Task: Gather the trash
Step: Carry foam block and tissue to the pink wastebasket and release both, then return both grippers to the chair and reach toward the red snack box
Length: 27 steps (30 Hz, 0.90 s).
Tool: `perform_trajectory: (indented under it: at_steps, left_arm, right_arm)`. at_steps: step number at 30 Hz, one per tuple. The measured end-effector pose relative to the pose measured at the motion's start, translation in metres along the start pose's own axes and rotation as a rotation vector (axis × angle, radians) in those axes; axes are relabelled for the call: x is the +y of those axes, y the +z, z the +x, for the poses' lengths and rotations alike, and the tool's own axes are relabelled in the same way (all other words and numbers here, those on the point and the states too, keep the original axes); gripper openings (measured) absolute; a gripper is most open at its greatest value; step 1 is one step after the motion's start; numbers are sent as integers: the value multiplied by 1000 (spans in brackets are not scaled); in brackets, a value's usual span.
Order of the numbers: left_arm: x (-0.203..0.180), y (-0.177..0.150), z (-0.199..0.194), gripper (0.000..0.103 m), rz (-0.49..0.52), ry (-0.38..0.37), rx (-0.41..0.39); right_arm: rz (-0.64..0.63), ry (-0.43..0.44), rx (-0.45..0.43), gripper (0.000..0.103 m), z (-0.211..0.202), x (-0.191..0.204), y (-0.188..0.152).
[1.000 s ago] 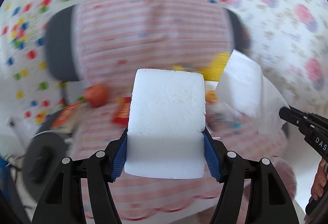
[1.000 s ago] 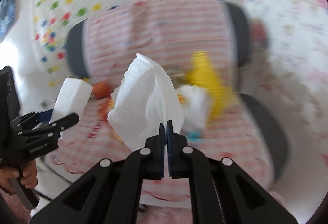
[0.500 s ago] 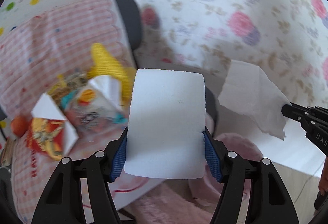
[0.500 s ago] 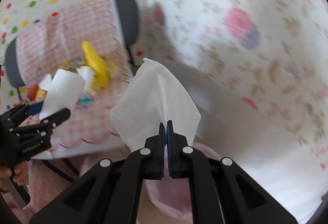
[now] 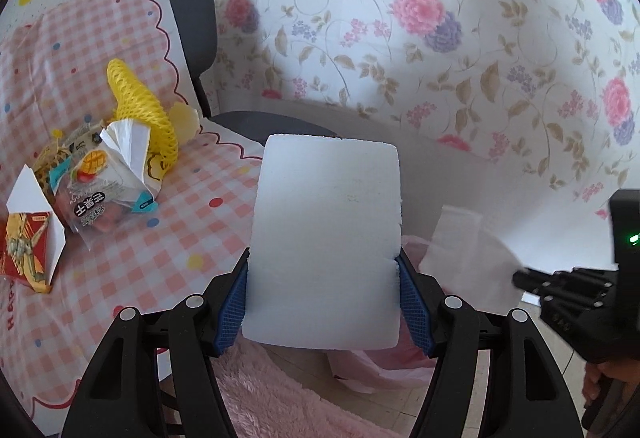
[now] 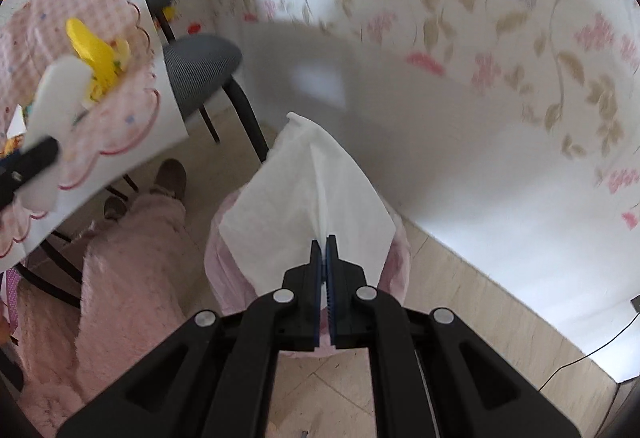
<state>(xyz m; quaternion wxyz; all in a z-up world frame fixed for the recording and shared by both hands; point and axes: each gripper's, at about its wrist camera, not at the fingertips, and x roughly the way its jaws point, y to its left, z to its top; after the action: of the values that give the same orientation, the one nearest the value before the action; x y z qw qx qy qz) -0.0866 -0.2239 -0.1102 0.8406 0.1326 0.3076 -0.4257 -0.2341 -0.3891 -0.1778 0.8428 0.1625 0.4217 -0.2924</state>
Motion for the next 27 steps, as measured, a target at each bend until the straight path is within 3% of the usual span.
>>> perform_trajectory:
  at_steps: [5, 9, 13, 18, 19, 27]
  left_arm:
    - [-16, -3, 17, 67, 42, -17, 12]
    - [-36, -10, 45, 67, 87, -78, 48]
    - [-54, -20, 84, 68, 120, -144, 118]
    - [-65, -27, 110, 76, 146, -149, 159]
    - [-65, -27, 112, 83, 149, -146, 163]
    - [-51, -23, 90, 83, 149, -120, 137]
  right_arm:
    - [25, -1, -13, 5, 15, -6, 0]
    - [48, -2, -29, 22, 22, -13, 3]
    - [81, 8, -32, 23, 23, -21, 4]
    - [82, -6, -48, 27, 16, -26, 7]
    - [86, -6, -51, 28, 15, -28, 8]
    - [78, 27, -89, 29, -1, -17, 21]
